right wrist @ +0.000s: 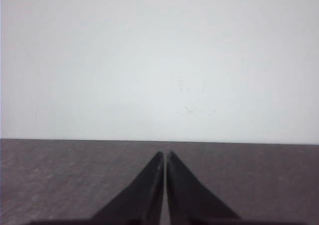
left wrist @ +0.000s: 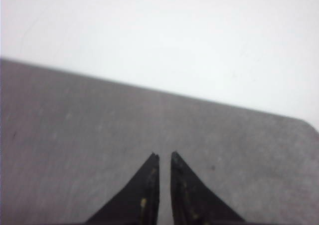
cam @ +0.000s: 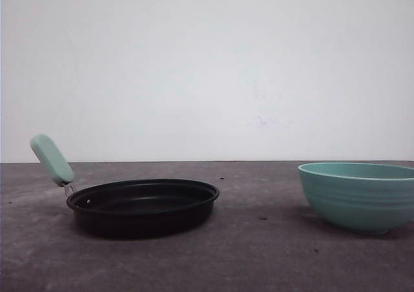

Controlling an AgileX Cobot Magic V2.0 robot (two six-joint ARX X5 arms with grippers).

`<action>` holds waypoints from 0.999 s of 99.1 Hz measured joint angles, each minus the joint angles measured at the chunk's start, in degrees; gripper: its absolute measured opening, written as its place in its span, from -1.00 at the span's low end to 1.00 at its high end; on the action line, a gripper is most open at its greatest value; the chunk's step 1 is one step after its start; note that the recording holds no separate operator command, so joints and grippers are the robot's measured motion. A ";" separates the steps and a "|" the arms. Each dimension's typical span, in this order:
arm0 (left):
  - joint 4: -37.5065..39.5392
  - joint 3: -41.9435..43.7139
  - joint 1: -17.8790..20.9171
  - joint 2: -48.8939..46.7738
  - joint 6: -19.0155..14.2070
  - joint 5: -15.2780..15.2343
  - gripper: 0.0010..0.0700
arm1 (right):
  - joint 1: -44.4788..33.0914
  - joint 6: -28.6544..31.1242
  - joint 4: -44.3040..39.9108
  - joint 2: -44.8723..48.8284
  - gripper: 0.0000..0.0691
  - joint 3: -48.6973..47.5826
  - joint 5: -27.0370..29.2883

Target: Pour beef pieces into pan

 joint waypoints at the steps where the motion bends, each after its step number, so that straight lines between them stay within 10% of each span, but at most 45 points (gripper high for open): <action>1: -0.02 0.52 -0.09 0.46 0.04 0.04 -0.99 | 0.00 -0.04 -0.22 0.39 -0.98 0.48 -0.04; 13: -0.33 5.66 -1.51 5.51 0.13 2.56 -0.92 | 0.00 -0.37 -0.81 3.54 -0.98 2.93 -2.03; 30: -1.97 11.39 -5.79 11.10 -0.15 4.96 -0.33 | 0.00 -0.50 -1.77 5.92 -0.85 2.93 -5.79; 56: -8.44 12.46 -7.74 14.69 -0.48 4.96 0.96 | 0.00 -0.37 -4.04 6.27 0.99 2.93 -7.32; 99: -5.55 -1.29 -7.76 17.33 -7.43 6.03 0.98 | 0.00 -0.52 -25.22 12.55 0.98 2.93 -7.30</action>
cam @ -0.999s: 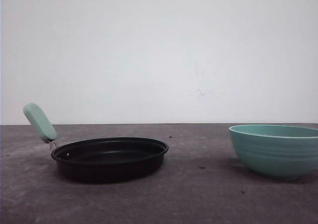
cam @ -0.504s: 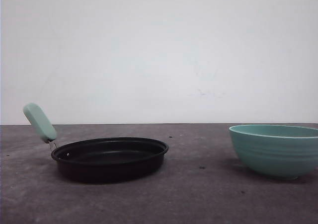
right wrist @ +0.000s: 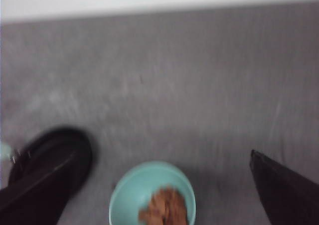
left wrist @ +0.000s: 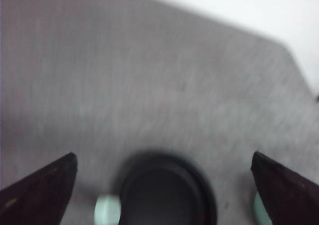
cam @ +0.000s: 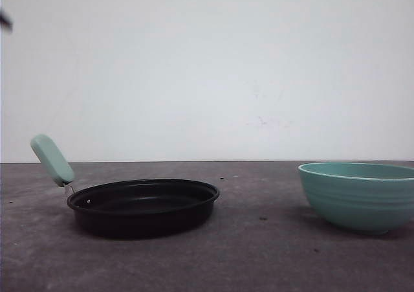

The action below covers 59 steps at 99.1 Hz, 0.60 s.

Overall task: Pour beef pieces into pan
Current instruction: 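Lower the left gripper onto the pale green pan handle and grasp it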

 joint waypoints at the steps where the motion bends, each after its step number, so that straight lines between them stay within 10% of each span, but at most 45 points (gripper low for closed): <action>1: 0.31 -0.83 0.02 0.04 -0.22 0.09 0.98 | 0.00 0.00 -0.31 0.15 0.98 0.00 0.00; 35: 16.59 -20.28 -0.52 3.41 -14.88 1.49 0.98 | 0.00 -0.04 -1.70 0.70 0.98 0.00 -0.02; 59: 19.41 -20.33 -2.93 11.15 -17.57 1.44 0.98 | 0.00 -0.04 -1.88 0.70 0.98 0.00 -0.02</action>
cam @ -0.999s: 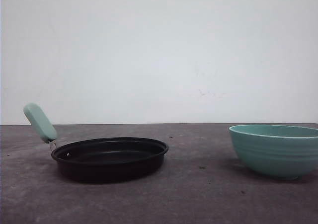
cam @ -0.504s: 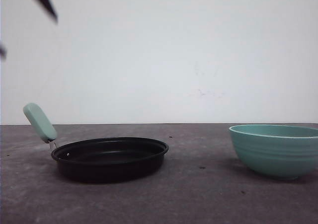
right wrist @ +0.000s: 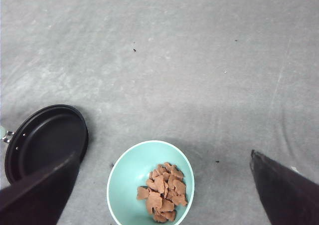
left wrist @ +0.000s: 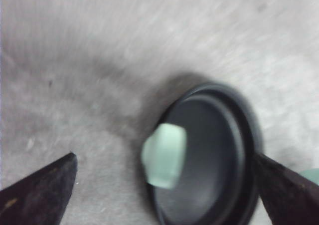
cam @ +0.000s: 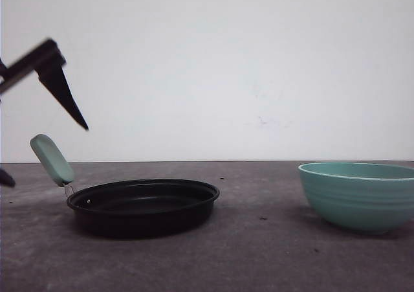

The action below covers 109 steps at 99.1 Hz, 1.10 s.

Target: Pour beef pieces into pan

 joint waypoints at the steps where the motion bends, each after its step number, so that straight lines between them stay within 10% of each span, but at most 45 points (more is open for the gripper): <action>1: 0.13 0.00 -0.09 0.33 -0.07 0.00 0.98 | 0.00 0.00 -0.04 0.00 0.98 0.00 0.00; 44: 3.34 0.00 -2.95 7.74 -2.64 -1.75 0.96 | 0.00 -0.44 -3.74 0.00 0.98 0.00 0.00; 63: 4.02 0.00 -3.30 7.74 -2.80 -5.01 0.01 | 0.00 -0.83 -3.76 0.00 0.98 0.00 0.02; 90: 5.03 0.02 -4.07 8.39 -2.82 -5.09 -0.79 | 0.00 -0.85 -3.76 0.00 0.98 0.00 0.13; 109: 6.38 0.02 -4.76 8.46 -2.78 -5.05 -0.85 | 0.00 -1.05 -3.76 0.00 0.98 0.00 0.13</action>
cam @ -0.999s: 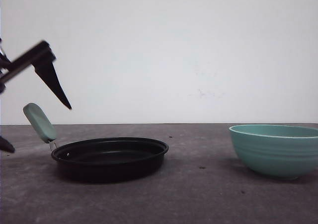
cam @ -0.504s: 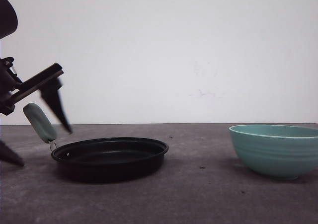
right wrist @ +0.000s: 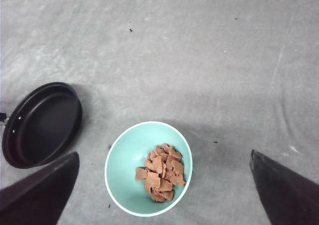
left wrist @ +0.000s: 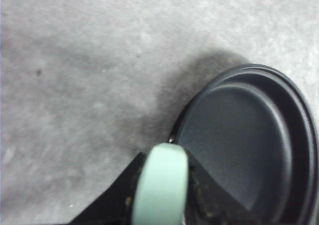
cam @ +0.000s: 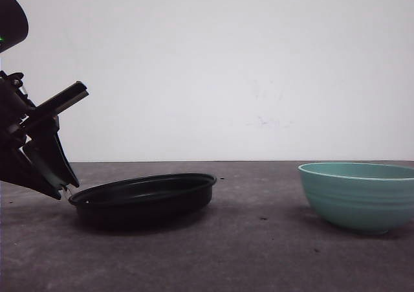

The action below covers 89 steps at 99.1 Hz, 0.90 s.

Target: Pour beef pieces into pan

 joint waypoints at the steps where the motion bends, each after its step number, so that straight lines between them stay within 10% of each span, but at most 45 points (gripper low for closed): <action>1: 0.09 0.00 0.00 0.02 0.00 0.07 -0.85 | 0.00 0.00 0.00 0.00 0.98 0.00 0.00; 46: 1.73 -0.24 -2.40 -9.75 0.02 4.57 -0.85 | 0.00 -0.22 -3.91 11.61 0.90 -0.52 -0.02; 89: -1.77 -0.24 -3.28 -14.29 -2.16 7.93 -0.85 | 0.00 -0.20 3.80 33.73 0.24 -1.20 -0.31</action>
